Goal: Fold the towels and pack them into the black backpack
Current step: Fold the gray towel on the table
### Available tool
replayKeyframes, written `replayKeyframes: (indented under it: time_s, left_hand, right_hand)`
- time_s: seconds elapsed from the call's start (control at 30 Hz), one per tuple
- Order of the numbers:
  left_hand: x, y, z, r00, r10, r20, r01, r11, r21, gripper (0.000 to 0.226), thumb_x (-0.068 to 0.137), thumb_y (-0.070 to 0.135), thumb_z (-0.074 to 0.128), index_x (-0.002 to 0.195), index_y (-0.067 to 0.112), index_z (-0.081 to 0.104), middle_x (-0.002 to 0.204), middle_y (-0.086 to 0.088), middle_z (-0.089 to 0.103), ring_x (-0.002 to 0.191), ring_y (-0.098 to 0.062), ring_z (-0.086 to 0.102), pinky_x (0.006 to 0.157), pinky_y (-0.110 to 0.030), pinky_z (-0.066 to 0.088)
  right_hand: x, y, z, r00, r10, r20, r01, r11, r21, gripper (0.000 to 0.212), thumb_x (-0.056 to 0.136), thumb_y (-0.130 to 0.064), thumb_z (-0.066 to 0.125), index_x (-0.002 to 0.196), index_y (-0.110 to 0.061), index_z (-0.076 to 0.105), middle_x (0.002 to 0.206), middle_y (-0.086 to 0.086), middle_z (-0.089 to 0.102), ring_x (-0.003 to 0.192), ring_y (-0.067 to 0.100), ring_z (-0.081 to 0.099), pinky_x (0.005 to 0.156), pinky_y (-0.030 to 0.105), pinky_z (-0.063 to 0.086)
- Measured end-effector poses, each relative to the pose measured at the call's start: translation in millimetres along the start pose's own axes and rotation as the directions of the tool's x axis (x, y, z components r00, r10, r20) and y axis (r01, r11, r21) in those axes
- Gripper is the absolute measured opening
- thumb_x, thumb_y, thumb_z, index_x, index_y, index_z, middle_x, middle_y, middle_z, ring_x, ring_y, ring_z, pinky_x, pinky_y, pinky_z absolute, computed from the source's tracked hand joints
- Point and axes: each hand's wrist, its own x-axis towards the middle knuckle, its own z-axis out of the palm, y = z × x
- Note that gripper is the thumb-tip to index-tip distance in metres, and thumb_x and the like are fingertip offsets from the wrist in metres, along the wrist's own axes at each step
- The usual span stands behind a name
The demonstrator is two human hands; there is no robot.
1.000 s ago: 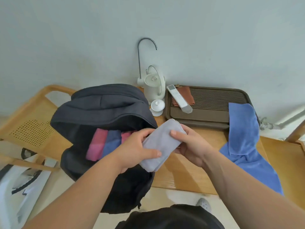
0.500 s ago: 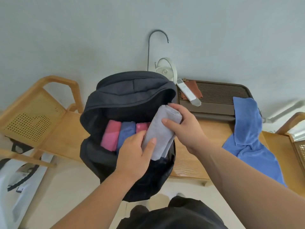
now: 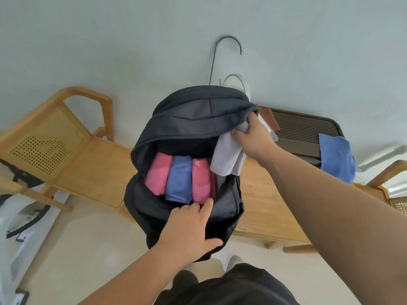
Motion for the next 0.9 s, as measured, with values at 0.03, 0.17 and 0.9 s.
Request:
replayKeyframes:
  time_s: [0.03, 0.17, 0.9]
  left_hand:
    - [-0.2, 0.6, 0.9, 1.0, 0.006, 0.005, -0.006, 1.0, 0.001, 0.099, 0.084, 0.078, 0.047, 0.157, 0.023, 0.008, 0.126, -0.001, 0.053, 0.113, -0.022, 0.052, 0.097, -0.038, 0.04]
    - [-0.5, 4.5, 1.0, 0.999, 0.027, 0.047, -0.025, 0.999, -0.037, 0.101, 0.085, 0.079, 0.042, 0.158, 0.02, 0.006, 0.126, -0.002, 0.053, 0.113, -0.023, 0.051, 0.098, -0.04, 0.042]
    - [126.1, -59.1, -1.3, 0.926, -0.185, 0.33, 0.375, 0.338, -0.863, 0.057, 0.071, 0.022, 0.085, 0.124, 0.02, 0.065, 0.108, 0.001, 0.075, 0.103, -0.017, 0.07, 0.095, -0.041, 0.056]
  right_hand:
    - [1.3, 0.3, 0.4, 1.0, 0.005, 0.005, -0.005, 1.0, -0.01, 0.035, 0.093, -0.028, 0.058, 0.125, -0.032, 0.045, 0.106, -0.004, 0.065, 0.098, 0.02, 0.062, 0.086, 0.048, 0.057]
    - [0.3, 5.9, 5.4, 1.0, -0.005, -0.013, 0.004, 0.998, -0.062, 0.048, 0.094, -0.021, 0.053, 0.139, -0.028, 0.037, 0.113, 0.0, 0.062, 0.103, 0.024, 0.061, 0.087, 0.045, 0.054]
    - [-43.5, 24.2, 56.5, 0.952, 0.11, 0.287, -0.013, 0.947, -0.321, 0.061, 0.087, -0.016, 0.064, 0.141, -0.031, 0.042, 0.119, 0.006, 0.061, 0.099, 0.023, 0.063, 0.085, 0.034, 0.053]
